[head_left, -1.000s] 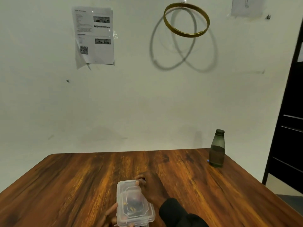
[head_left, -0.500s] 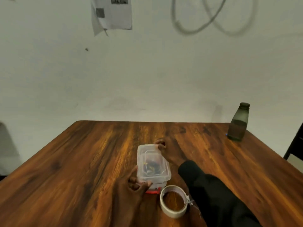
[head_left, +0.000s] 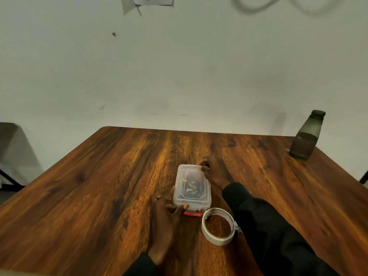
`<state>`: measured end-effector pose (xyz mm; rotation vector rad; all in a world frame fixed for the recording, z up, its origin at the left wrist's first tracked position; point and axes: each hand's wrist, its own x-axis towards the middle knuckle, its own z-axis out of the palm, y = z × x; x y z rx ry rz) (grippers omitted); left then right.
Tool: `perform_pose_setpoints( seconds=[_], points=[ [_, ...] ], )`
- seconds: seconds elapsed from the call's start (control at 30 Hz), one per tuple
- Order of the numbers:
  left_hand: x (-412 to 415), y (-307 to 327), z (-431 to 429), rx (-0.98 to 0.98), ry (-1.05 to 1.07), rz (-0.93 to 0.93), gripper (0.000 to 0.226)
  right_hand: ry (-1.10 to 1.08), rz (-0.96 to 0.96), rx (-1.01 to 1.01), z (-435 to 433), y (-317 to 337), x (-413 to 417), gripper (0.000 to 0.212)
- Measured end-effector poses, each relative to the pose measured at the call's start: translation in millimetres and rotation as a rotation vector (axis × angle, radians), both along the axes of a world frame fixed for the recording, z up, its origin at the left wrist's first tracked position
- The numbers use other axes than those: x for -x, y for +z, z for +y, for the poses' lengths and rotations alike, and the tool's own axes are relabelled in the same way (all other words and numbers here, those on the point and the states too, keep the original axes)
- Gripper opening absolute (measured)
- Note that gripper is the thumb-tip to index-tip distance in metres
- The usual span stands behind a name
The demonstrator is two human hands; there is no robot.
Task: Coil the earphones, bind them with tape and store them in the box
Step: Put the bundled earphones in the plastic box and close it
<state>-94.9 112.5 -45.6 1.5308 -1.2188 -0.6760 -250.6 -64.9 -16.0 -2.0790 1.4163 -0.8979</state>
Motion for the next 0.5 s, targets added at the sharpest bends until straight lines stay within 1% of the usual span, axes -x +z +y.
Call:
perform_pose_setpoints(
  seconds=[0.07,0.2,0.3,0.4,0.5],
  points=[
    [-3,-11,-3,-0.016,0.005,0.058,0.071,-0.011,0.034,-0.028,1,-4,0,0.012],
    [4,-3,2,-0.048,-0.022,0.197,0.058,-0.062,0.082,-0.068,2,-7,0,0.010],
    [7,5,4,-0.031,-0.040,0.294,0.050,-0.075,0.090,-0.074,9,-3,2,0.013],
    [-4,10,-4,-0.048,-0.006,0.387,0.040,-0.049,0.121,-0.094,13,3,8,0.019],
    [-27,13,-24,-0.046,0.122,0.437,0.050,-0.038,0.121,-0.189,15,8,20,0.024]
  ],
)
